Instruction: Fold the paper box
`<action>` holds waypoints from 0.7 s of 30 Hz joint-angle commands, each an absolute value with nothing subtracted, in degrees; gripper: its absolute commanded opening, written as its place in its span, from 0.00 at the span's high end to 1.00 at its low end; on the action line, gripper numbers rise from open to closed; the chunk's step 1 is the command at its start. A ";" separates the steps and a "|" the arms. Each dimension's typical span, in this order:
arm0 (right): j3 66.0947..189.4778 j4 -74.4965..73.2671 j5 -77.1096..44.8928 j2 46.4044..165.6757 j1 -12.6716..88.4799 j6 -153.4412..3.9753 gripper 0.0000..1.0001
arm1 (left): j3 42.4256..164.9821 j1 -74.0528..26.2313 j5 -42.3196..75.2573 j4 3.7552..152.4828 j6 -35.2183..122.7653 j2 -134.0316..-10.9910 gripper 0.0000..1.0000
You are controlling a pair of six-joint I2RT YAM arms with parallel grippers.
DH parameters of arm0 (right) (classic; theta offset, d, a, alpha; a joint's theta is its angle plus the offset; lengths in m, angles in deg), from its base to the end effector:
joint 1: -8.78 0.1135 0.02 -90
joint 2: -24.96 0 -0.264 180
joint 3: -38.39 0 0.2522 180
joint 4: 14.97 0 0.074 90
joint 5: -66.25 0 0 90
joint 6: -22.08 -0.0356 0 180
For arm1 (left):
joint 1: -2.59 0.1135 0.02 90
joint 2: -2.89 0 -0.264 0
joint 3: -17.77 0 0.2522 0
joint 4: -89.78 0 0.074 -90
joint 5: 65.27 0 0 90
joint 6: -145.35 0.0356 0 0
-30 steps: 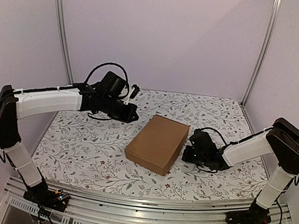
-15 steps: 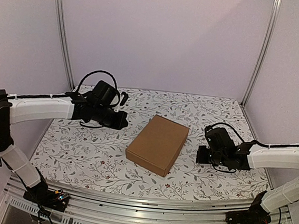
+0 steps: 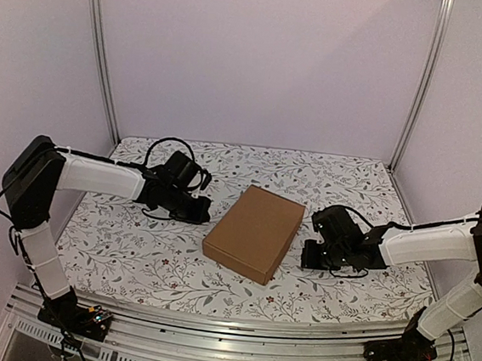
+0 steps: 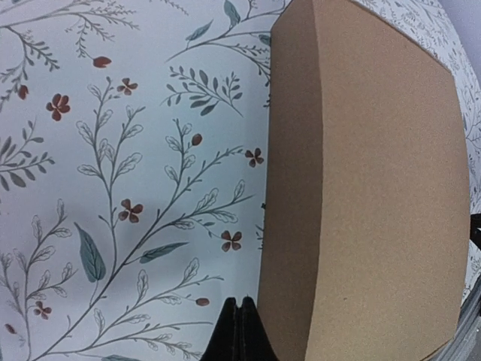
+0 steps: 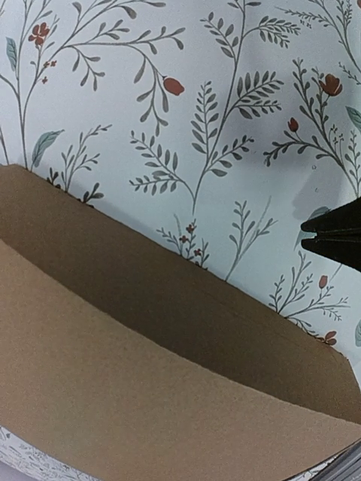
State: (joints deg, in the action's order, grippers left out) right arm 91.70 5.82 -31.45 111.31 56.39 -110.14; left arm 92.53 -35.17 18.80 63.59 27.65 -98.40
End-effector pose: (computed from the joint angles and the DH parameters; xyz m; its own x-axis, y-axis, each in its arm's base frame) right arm 0.1917 0.2029 0.1512 -0.8591 0.0466 -0.5098 -0.1368 0.9387 0.3165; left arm 0.2852 -0.2256 0.1727 -0.8631 0.0837 -0.4981 0.2907 0.8888 -0.3543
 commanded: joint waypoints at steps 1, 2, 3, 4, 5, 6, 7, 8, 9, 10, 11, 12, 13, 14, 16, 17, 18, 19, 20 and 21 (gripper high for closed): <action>95.69 3.79 -29.19 114.97 56.87 -112.20 1.00 | 93.27 -34.59 14.01 65.60 26.92 -101.39 1.00; 96.66 3.75 -29.04 116.20 56.86 -112.21 1.00 | 93.32 -34.59 13.33 65.50 26.86 -101.82 1.00; 97.57 3.74 -28.90 117.25 56.93 -112.15 1.00 | 93.26 -34.63 12.89 65.47 26.73 -102.21 1.00; 98.60 3.75 -28.78 118.04 56.91 -111.93 1.00 | 93.05 -34.67 12.42 65.47 26.74 -102.56 1.00; 99.48 3.76 -28.76 119.23 56.94 -111.75 1.00 | 92.79 -34.68 12.14 65.56 26.73 -102.65 1.00; 100.32 3.79 -28.76 119.94 56.91 -111.49 1.00 | 92.37 -34.68 12.01 65.82 26.61 -102.62 1.00; 101.13 3.82 -28.64 120.81 56.87 -111.24 1.00 | 91.89 -34.68 11.76 66.08 26.47 -102.51 1.00; 101.86 3.80 -28.44 121.37 56.90 -110.76 1.00 | 91.36 -34.68 11.50 66.49 26.32 -102.26 1.00; 102.76 3.87 -28.20 122.49 56.93 -110.42 1.00 | 90.86 -34.70 11.20 66.90 26.14 -102.05 1.00; 103.92 3.99 -27.94 123.43 56.93 -110.02 1.00 | 90.33 -34.76 10.90 67.41 25.85 -101.95 1.00; 104.74 3.99 -27.58 124.06 56.93 -109.58 1.00 | 89.95 -34.81 10.39 67.87 25.56 -101.90 1.00; 105.71 3.98 -27.23 125.10 56.87 -109.36 1.00 | 89.56 -34.91 9.97 68.26 25.34 -101.85 1.00; 106.64 3.99 -26.85 125.71 56.88 -109.05 1.00 | 89.17 -35.00 9.72 68.73 25.00 -101.79 1.00; 107.63 4.01 -26.40 126.53 56.90 -108.92 1.00 | 88.65 -35.14 9.43 69.18 24.72 -101.72 1.00; 109.85 4.14 -25.25 128.35 56.92 -108.21 1.00 | 87.90 -35.48 9.02 70.24 24.11 -101.63 1.00; 111.01 4.42 -24.62 129.31 56.93 -107.76 1.00 | 87.66 -35.73 8.90 70.63 23.74 -101.55 1.00; 112.27 4.66 -24.44 129.95 56.87 -107.07 1.00 | 87.47 -35.92 8.85 70.79 23.52 -101.47 1.00; 113.36 5.08 -24.43 131.02 56.89 -106.73 1.00 | 87.37 -36.17 9.01 70.78 23.39 -101.33 1.00; 114.17 5.44 -24.43 131.61 56.91 -106.33 1.00 | 87.08 -36.36 9.41 70.82 23.34 -101.12 1.00; 114.96 5.86 -24.41 132.29 56.89 -105.93 1.00 | 86.82 -36.47 9.84 70.80 23.20 -100.89 1.00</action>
State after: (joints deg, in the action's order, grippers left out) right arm 110.89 5.90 -27.93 129.18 56.22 -108.58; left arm 87.78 -35.28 11.63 67.68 24.39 -102.20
